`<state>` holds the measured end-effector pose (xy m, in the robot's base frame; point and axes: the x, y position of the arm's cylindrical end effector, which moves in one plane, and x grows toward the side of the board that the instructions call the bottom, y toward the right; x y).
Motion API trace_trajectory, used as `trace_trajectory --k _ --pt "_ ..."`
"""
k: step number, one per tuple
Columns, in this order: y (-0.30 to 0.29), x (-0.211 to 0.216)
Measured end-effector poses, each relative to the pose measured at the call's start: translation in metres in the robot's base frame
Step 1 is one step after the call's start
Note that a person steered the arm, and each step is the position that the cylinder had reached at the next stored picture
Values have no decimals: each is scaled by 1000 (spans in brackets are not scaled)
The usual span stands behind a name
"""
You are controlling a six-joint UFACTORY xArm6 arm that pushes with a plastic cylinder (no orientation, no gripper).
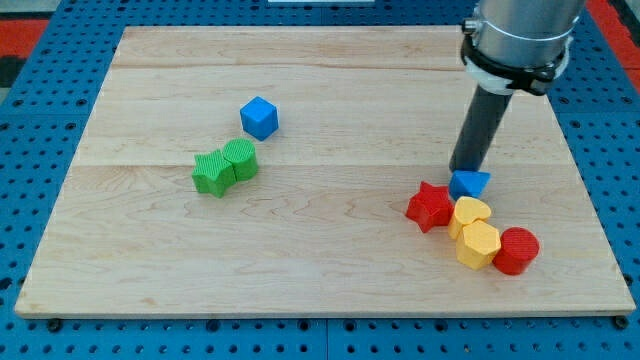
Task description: Move blue cube towards bottom center
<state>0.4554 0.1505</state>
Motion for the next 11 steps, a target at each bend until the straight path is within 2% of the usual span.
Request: trace_trajectory --k 1,3,4,6,10,11 --pt "-55 -32" --pt "-231 -122" --pt "-269 -126" --pt "-213 -74" --pt "-195 38" --pt "-172 42"
